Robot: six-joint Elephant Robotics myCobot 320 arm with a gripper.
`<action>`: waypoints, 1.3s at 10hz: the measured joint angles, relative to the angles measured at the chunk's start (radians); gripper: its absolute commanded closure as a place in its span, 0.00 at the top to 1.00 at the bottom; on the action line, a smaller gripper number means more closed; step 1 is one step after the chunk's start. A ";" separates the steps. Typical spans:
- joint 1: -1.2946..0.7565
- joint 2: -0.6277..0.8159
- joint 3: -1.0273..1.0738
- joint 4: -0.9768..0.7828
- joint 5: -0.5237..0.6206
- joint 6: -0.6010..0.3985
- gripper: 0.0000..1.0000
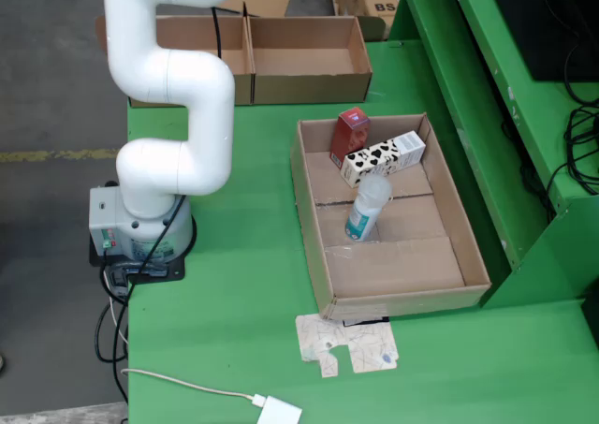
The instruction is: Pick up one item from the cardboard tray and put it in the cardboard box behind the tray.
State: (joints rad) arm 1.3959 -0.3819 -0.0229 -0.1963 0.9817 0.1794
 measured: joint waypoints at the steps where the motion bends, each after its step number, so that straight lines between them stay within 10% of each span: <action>1: 0.028 0.009 0.001 0.002 -0.022 0.006 0.00; 6: 0.017 -0.084 0.001 0.143 -0.051 -0.055 0.00; 10: -0.054 -0.498 -0.005 0.693 -0.019 -0.213 0.00; 13: -0.097 -0.520 -0.006 0.656 0.024 -0.186 0.00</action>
State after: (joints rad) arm 1.2992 -0.9018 -0.0290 0.4601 1.0062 -0.0061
